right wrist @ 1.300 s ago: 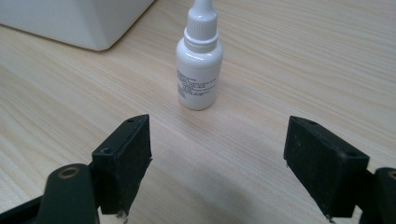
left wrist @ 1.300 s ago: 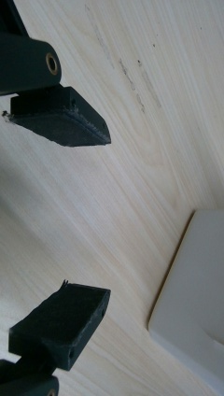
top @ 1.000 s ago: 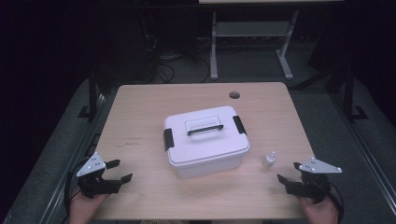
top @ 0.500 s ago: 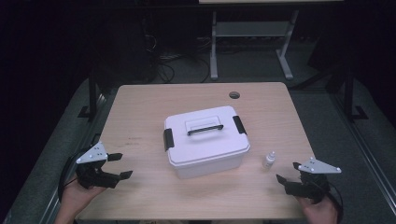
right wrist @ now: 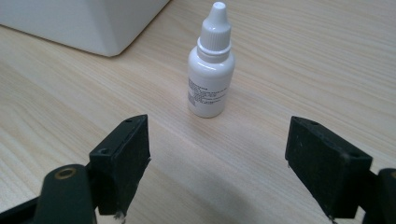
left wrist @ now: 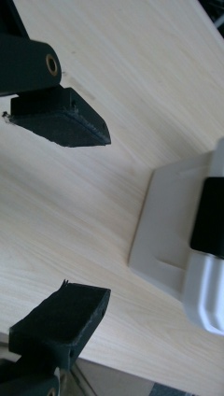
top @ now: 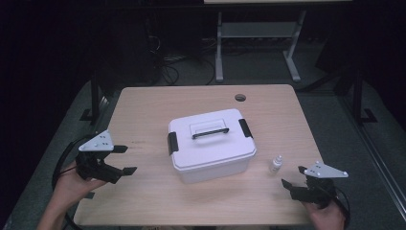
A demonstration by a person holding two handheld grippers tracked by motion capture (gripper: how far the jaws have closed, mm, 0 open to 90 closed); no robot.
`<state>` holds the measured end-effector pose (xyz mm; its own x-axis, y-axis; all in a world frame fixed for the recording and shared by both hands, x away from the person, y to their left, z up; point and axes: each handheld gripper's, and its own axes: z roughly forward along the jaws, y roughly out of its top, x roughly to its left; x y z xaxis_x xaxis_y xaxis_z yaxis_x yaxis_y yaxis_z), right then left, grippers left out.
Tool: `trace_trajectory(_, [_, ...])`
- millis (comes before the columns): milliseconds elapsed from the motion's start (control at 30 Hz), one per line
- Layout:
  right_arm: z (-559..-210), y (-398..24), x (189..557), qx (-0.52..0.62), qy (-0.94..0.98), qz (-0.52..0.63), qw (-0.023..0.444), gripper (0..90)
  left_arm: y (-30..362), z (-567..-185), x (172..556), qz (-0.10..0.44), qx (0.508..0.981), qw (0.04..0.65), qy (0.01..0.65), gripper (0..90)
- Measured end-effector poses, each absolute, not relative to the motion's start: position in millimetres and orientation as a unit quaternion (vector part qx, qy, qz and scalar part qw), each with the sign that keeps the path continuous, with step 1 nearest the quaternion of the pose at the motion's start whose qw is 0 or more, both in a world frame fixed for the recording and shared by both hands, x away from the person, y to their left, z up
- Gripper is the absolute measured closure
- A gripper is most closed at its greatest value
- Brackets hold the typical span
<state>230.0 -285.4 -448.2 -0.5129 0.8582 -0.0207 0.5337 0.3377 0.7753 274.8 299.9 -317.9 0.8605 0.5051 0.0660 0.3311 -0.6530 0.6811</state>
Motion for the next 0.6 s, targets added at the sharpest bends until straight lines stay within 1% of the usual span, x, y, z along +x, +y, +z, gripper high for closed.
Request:
trace_trajectory(33, [-449, -286, 231, 0.441, 0.789, 0.368, 0.218, 20.9, 294, -310, 278, 0.127, 0.904, 0.341, 0.226, 21.9])
trace_trajectory(133, [-449, -286, 231, 0.441, 0.789, 0.367, 0.218, 20.9, 288, -304, 282, 0.126, 0.907, 0.335, 0.221, 21.9])
trace_trajectory(267, [-449, -287, 230, 0.443, 0.787, 0.372, 0.216, 20.9, 270, -290, 292, 0.119, 0.914, 0.328, 0.207, 22.7])
trace_trajectory(600, [-449, -287, 231, 0.44, 0.788, 0.373, 0.216, 21.0, 237, -278, 306, 0.113, 0.927, 0.308, 0.183, 23.8])
